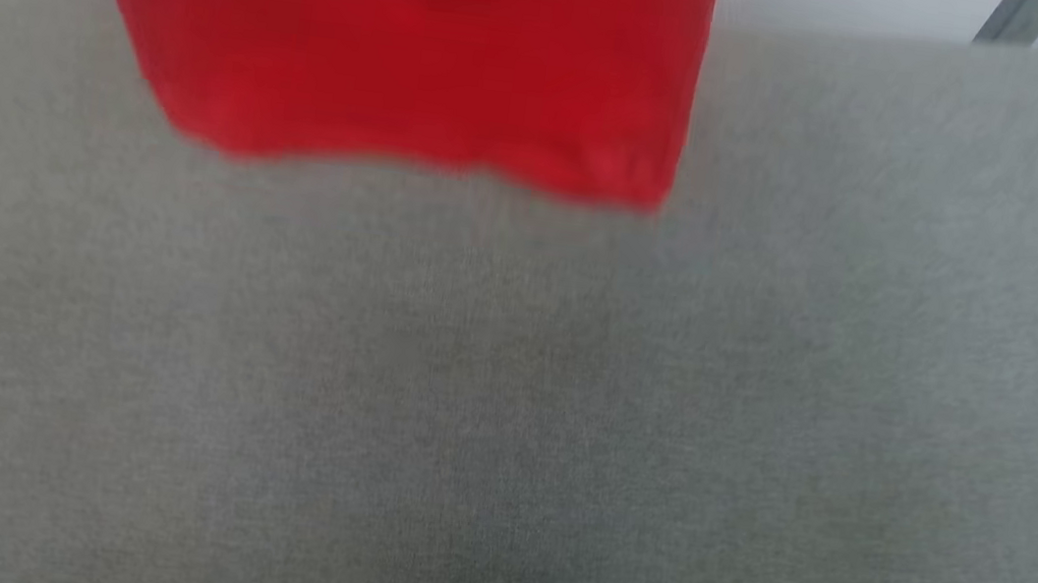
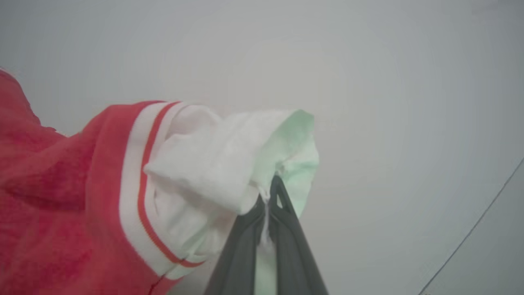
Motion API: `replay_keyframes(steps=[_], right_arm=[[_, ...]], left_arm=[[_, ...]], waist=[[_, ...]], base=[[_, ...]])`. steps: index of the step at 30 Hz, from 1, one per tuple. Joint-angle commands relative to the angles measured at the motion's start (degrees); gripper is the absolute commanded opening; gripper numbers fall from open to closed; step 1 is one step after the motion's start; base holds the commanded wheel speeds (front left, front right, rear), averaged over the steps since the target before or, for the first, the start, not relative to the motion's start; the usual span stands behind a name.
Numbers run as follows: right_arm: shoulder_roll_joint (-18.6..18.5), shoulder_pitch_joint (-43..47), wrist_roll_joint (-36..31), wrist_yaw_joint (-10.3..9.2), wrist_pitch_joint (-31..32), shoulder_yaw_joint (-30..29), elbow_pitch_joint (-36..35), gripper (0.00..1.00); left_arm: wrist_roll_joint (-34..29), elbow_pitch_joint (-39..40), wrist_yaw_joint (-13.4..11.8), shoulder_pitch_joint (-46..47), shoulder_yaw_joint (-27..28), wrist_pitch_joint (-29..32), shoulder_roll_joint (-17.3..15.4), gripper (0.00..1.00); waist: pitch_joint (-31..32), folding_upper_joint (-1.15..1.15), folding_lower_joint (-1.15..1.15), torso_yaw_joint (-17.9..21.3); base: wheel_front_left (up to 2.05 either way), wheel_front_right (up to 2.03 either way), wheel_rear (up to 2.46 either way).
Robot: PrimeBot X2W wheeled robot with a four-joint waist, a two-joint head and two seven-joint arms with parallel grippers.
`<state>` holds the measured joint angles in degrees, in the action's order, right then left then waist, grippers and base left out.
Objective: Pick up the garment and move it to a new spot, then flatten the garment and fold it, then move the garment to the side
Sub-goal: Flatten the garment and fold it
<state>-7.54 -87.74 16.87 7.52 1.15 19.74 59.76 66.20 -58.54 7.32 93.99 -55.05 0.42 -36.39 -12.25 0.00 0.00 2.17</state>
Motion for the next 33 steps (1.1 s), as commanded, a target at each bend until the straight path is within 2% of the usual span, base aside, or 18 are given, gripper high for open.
replay_keyframes(steps=[1, 4, 5, 6, 8, 14, 20, 24, 26, 33], right_arm=[[0.4, -2.0, -2.6, -0.07, -3.2, -0.9, 1.1, 0.0], [0.0, -6.5, -8.4, -0.07, -9.8, -3.9, 2.7, 0.0], [0.0, -6.5, -8.4, -0.07, -9.8, -3.9, 2.7, 0.0], [0.0, -8.4, -12.6, -0.07, -13.0, -6.6, 3.6, 0.0], [0.2, -9.9, -17.3, -0.07, -14.6, -9.3, 3.4, 0.0], [2.6, -7.8, -29.6, -0.07, -14.5, -15.9, 3.6, 0.0], [4.2, -1.7, -33.9, -0.07, -12.7, -17.8, 7.2, 0.0], [4.5, 2.4, -32.7, -0.07, -11.5, -17.1, 10.8, 0.0], [4.6, 4.3, -30.1, -0.07, -11.5, -15.3, 12.3, 0.0], [4.6, 13.1, -16.8, -0.07, -9.6, -3.4, 13.7, 0.0]], left_arm=[[-2.0, 0.4, 0.2, 2.2, -0.1, -2.7, -0.5, 0.0], [-2.5, 1.3, 0.2, 5.4, 0.3, -7.5, -0.7, 0.0], [-2.5, 1.3, 0.2, 5.4, 0.3, -7.5, -0.7, 0.0], [-3.0, 1.7, 0.2, 7.1, 0.3, -10.8, -1.0, 0.0], [-4.9, 3.3, 0.1, 8.7, -0.4, -13.6, -1.2, 0.0], [-6.9, 6.6, 0.1, 5.6, 1.3, -15.6, -2.3, 0.0], [-7.3, 5.4, 0.1, -4.4, 2.5, -15.7, -1.1, 0.0], [-5.1, 3.0, 0.1, -10.7, 0.3, -15.2, 0.0, 0.0], [-2.4, 3.3, 0.1, -13.5, -0.9, -12.8, 0.7, 0.0], [4.5, 8.1, 0.1, -22.9, -6.1, -2.6, -0.8, 0.0]], waist=[[-5.2, 0.0, 0.0, -0.4], [-8.6, 0.0, 0.0, -0.7], [-8.6, 0.0, 0.0, -0.7], [-10.5, 0.0, 0.0, -1.0], [-12.2, 0.0, 0.0, -1.3], [-15.6, 0.0, 0.0, -2.5], [-15.9, 0.0, 0.0, -3.8], [-14.5, 0.0, 0.0, -4.4], [-13.4, 0.0, 0.0, -5.0], [-8.7, 0.0, 0.0, -6.3]], base=[[0.0, 0.0, 0.0], [0.0, 0.0, 0.0], [0.0, 0.0, 0.0], [0.0, 0.0, 0.0], [0.0, 0.0, 0.0], [0.0, 0.0, 0.0], [0.0, 0.0, 0.0], [0.0, 0.0, 0.0], [0.0, 0.0, 0.0], [0.0, 0.0, 0.0]])
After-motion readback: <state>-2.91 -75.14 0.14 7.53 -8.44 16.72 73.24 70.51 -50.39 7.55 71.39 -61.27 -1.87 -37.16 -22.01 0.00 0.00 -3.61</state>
